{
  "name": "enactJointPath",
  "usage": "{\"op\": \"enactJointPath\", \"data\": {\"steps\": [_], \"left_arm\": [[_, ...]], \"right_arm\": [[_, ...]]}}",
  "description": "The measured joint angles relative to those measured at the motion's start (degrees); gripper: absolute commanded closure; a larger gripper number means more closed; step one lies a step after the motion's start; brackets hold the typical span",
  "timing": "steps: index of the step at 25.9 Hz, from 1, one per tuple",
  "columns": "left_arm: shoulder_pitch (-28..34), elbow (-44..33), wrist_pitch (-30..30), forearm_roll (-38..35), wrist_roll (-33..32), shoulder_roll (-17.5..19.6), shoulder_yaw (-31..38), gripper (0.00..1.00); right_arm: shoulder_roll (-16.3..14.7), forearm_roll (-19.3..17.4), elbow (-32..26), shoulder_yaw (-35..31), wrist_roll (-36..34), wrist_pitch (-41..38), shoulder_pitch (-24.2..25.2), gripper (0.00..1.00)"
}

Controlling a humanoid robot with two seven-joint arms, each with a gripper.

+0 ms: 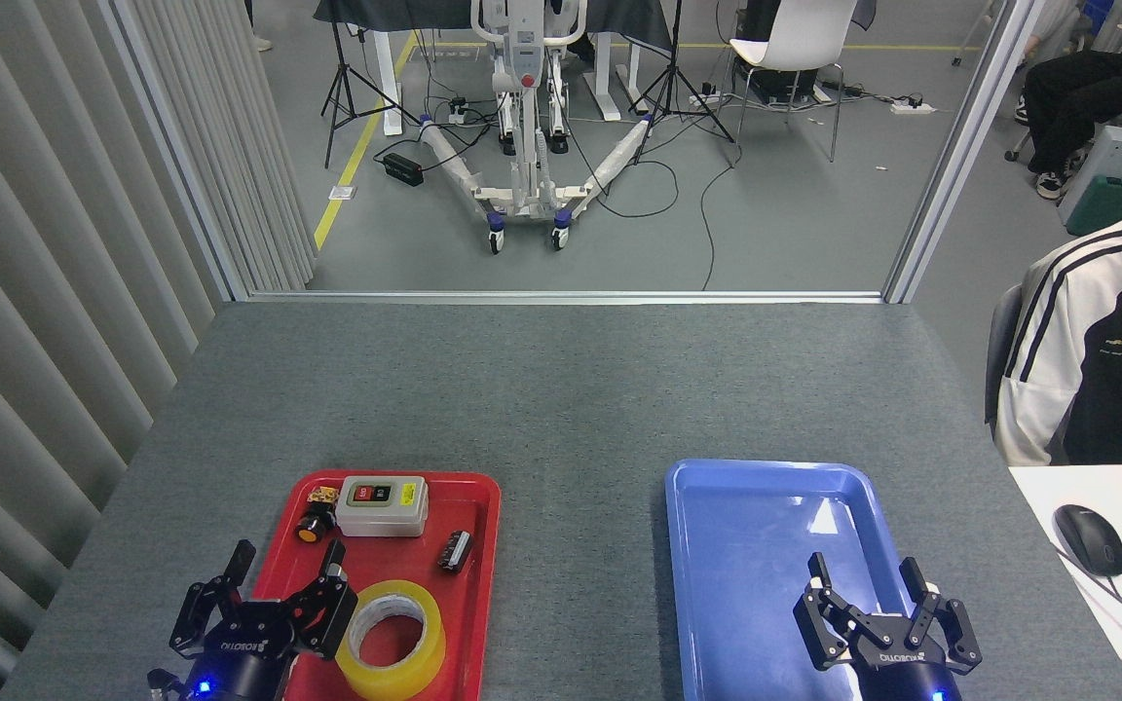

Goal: Place and move tape with both arms
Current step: 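Move the left gripper down toward the yellow tape roll on the red tray, then grasp the yellow tape roll with the left gripper and lift it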

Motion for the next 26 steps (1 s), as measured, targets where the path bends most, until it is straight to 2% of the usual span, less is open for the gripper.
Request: {"op": "enactJointPath", "data": {"steps": [11, 17, 20, 23, 26], "left_arm": [[0.0, -0.3, 3.5, 0.0, 0.2, -0.5, -0.2, 0.00], [-0.2, -1.6, 0.7, 0.2, -1.0, -0.3, 0.8, 0.00], [-0.8, -1.9, -0.5, 0.3, -9.7, -0.3, 1.2, 0.00], [-3.0, -2.1, -1.9, 0.2, -28.6, -0.2, 1.3, 0.00], [-7.7, -1.7, -6.2, 0.2, -47.9, -0.1, 1.2, 0.00]], "right_arm": [[0.1, -0.1, -0.1, 0.0, 2.7, 0.2, 0.2, 0.00], [0.2, 0.1, 0.1, 0.0, 2.7, 0.3, 0.2, 0.00], [0.2, 0.5, 0.2, -0.1, 2.5, 0.3, 0.2, 0.00], [0.2, 0.7, -0.1, -0.3, 2.3, 0.2, 0.2, 0.00], [0.1, 0.8, -0.6, -0.4, 1.5, 0.2, 0.2, 0.00]]}}
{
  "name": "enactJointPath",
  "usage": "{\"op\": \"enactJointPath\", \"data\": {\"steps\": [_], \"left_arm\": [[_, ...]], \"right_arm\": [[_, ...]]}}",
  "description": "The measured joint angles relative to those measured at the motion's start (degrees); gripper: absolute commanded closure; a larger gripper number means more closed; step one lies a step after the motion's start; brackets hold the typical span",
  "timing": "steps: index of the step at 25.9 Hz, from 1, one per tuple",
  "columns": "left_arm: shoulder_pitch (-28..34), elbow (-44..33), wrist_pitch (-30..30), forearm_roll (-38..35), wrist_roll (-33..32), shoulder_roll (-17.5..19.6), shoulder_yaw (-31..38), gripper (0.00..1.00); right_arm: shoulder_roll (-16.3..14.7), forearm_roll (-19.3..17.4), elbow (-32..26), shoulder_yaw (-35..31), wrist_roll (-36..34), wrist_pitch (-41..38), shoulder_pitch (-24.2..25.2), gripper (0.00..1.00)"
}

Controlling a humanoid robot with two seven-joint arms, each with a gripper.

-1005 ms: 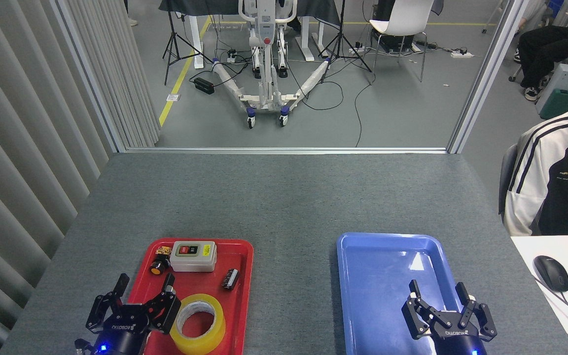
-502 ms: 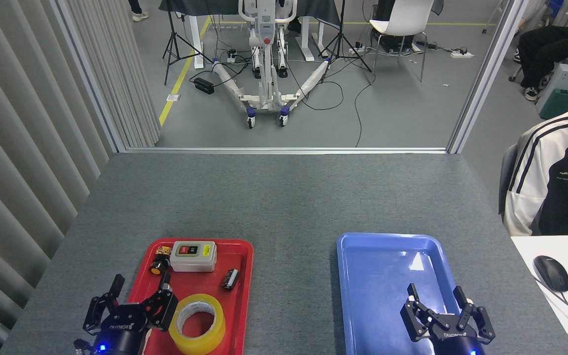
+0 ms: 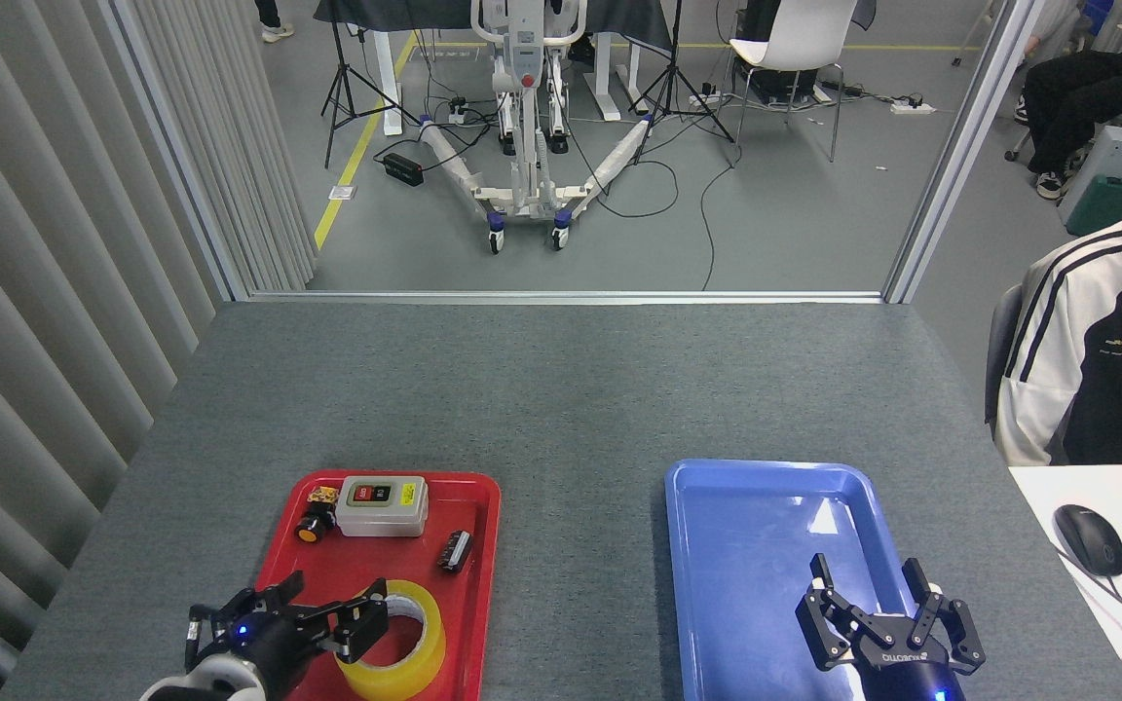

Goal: Place and move tape with both arms
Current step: 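Grasp the yellow tape roll with the left gripper and lift it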

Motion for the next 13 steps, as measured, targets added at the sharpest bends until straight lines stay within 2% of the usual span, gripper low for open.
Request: {"op": "enactJointPath", "data": {"steps": [2, 5, 9, 13], "left_arm": [[-3.6, 1.4, -4.3, 0.0, -9.1, 0.1, -0.1, 0.00], [-9.1, 5.6, -12.5, -0.2, -16.1, 0.5, -0.2, 0.00], [-14.8, 13.1, -21.8, -0.6, -18.8, 1.7, -0.3, 0.01], [-17.3, 18.3, -25.2, -0.9, -19.4, 3.1, -0.3, 0.01]], "right_arm": [[0.1, 0.1, -0.2, 0.0, -0.4, 0.0, 0.1, 0.00], [0.2, 0.3, -0.3, -0.2, -0.6, 0.1, 0.2, 0.00], [0.1, 0.4, -0.4, -0.3, -0.8, 0.1, 0.3, 0.00], [0.3, 0.5, -0.4, -0.3, -0.8, 0.1, 0.3, 0.00]]}}
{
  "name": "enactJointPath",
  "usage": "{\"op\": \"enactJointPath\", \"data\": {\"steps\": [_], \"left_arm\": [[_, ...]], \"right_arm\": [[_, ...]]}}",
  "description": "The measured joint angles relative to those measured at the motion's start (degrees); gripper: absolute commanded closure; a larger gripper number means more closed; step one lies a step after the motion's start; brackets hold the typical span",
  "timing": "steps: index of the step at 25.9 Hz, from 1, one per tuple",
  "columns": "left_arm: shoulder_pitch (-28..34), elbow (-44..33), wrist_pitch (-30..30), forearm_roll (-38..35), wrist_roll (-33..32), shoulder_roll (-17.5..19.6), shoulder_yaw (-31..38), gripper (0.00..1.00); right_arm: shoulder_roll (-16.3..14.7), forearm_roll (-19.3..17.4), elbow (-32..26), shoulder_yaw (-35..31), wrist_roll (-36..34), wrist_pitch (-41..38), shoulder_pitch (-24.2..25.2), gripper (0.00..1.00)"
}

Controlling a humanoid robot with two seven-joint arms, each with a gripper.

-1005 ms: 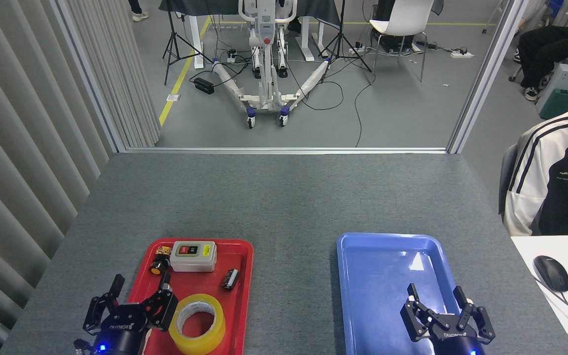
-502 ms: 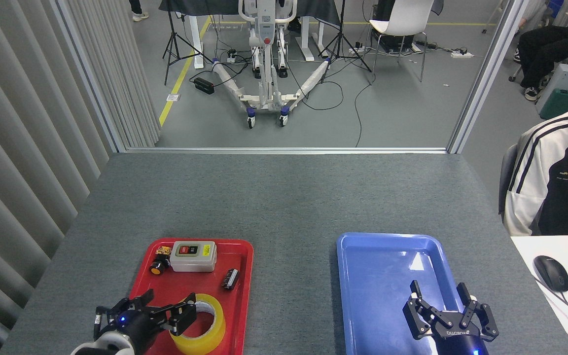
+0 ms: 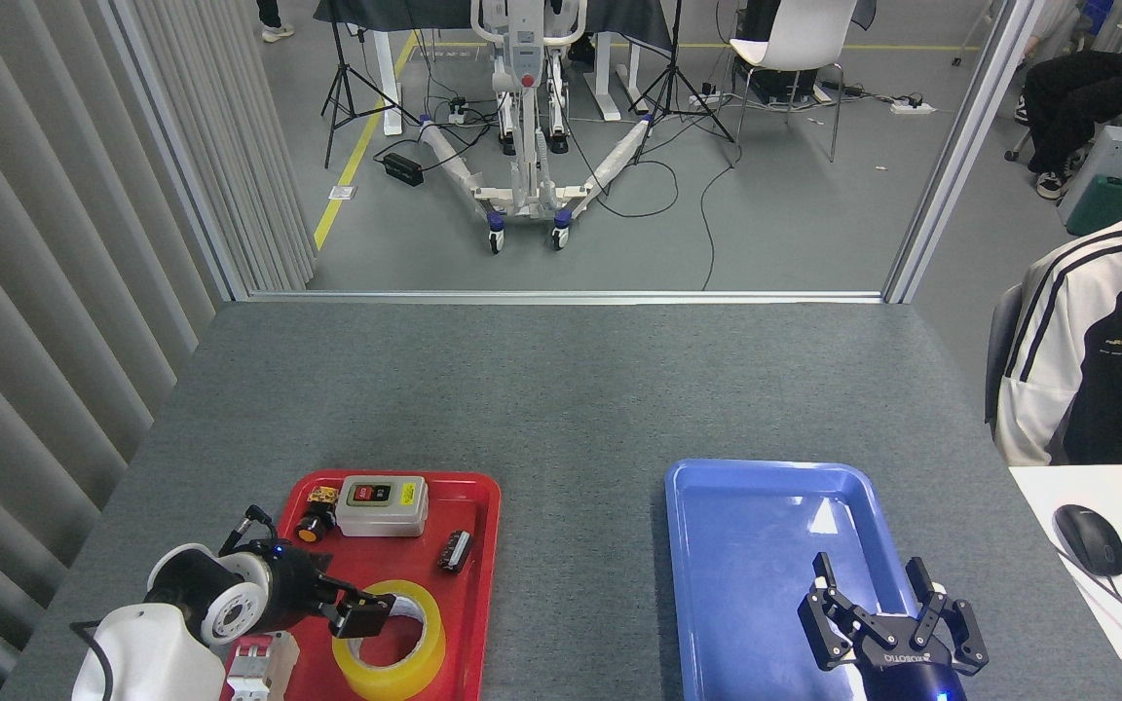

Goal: Place and move tape with both arms
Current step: 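Grasp the yellow tape roll with the left gripper and lift it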

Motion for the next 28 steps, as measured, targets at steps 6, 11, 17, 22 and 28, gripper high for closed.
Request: {"op": "enactJointPath", "data": {"steps": [6, 11, 17, 22, 28], "left_arm": [[-1.0, 4.7, -0.2, -1.8, -0.3, 0.4, 0.0, 0.05], [-1.8, 7.5, 0.2, -2.3, -2.3, 0.1, 0.1, 0.57], [-2.2, 8.1, -0.7, -1.1, -8.4, -0.7, 0.0, 1.00], [-3.3, 7.8, -5.6, 5.8, -9.7, -1.1, 0.1, 1.00], [-4.4, 4.2, -9.7, 30.1, -8.5, -2.1, 1.5, 1.00]], "right_arm": [[0.2, 0.0, 0.0, 0.0, 0.0, 0.0, 0.1, 0.00], [0.2, 0.0, -0.1, 0.0, 0.0, 0.0, 0.1, 0.00], [0.2, 0.0, -0.2, 0.0, 0.0, 0.0, 0.1, 0.00], [0.1, 0.0, -0.2, 0.0, -0.2, 0.0, 0.1, 0.00], [-0.2, -0.1, -0.2, -0.1, -0.2, 0.2, 0.1, 0.00]]}}
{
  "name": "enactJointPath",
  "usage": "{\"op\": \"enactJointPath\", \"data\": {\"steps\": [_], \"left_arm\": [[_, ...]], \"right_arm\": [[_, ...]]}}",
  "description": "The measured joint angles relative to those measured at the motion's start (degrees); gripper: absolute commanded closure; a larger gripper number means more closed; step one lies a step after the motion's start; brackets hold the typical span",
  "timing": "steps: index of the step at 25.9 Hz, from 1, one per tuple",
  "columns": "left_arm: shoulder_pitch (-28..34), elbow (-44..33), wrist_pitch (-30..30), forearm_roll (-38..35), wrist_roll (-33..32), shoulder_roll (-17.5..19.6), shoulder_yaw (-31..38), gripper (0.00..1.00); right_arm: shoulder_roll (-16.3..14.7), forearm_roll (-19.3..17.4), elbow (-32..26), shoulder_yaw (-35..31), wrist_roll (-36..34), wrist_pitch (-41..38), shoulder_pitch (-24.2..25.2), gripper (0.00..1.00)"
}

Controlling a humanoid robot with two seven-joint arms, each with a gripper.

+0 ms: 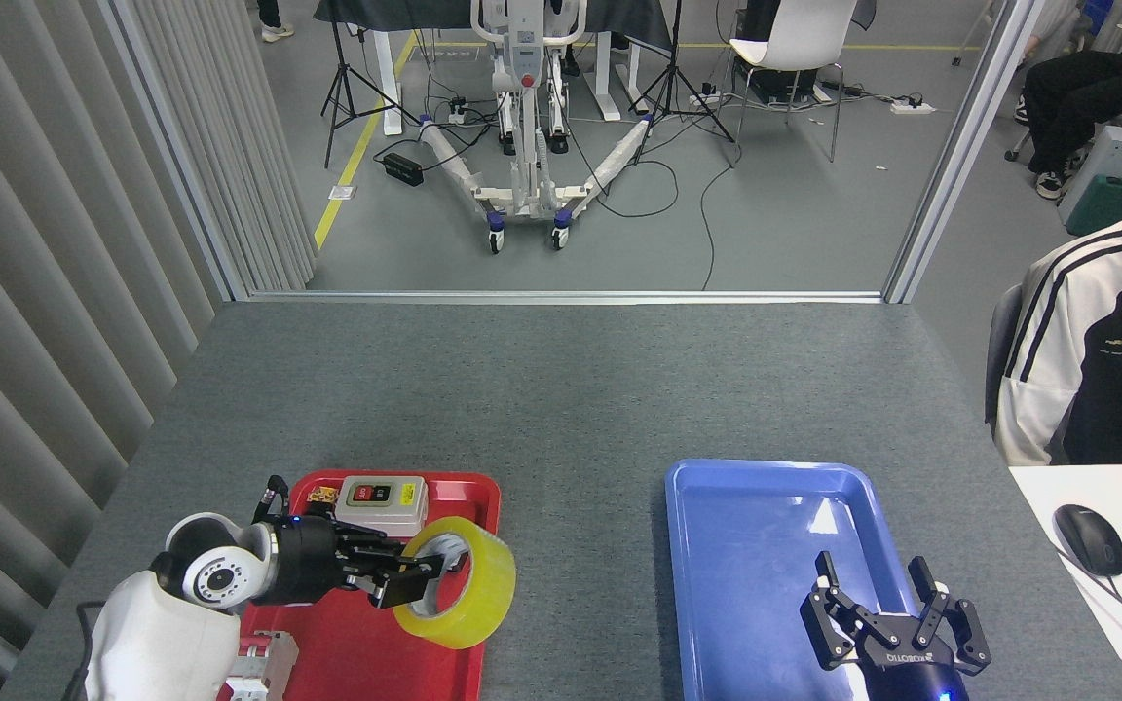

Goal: Place and move tape with both arms
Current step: 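Grasp the yellow tape roll with the left gripper and lift it, then carry the tape toward the blue tray and reach the right gripper to it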

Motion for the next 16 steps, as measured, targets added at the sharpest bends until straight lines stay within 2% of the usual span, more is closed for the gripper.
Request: {"op": "enactJointPath", "data": {"steps": [2, 4, 8, 10, 13, 16], "left_arm": [[0.6, 0.2, -0.2, 9.3, 1.2, -1.4, 0.2, 1.00], [1.6, 1.6, -0.4, 15.0, 1.5, -3.1, 0.3, 1.00], [2.4, 5.8, -0.4, 20.1, 4.1, -6.8, -0.5, 1.00], [3.0, 7.0, -0.5, 20.8, 5.3, -8.6, -1.9, 1.00], [4.0, 8.2, -0.5, 21.0, 5.8, -11.5, -3.6, 1.00], [4.4, 9.5, -0.5, 21.0, 6.1, -12.9, -4.2, 1.00]], "right_arm": [[0.0, 0.0, 0.0, -0.1, 0.0, 0.2, 0.0, 0.00], [0.0, 0.0, 0.0, -0.1, 0.0, 0.2, 0.0, 0.00], [-0.2, -0.1, -0.1, -0.2, -0.3, -2.4, 0.0, 0.00], [-2.0, -0.8, -0.4, -0.5, -2.9, -11.3, 0.4, 0.00], [-6.2, -3.2, -0.7, -1.7, -9.7, -30.6, 1.1, 0.00], [-7.7, -4.8, -0.8, -1.6, -12.6, -40.7, 1.2, 0.00]]}}
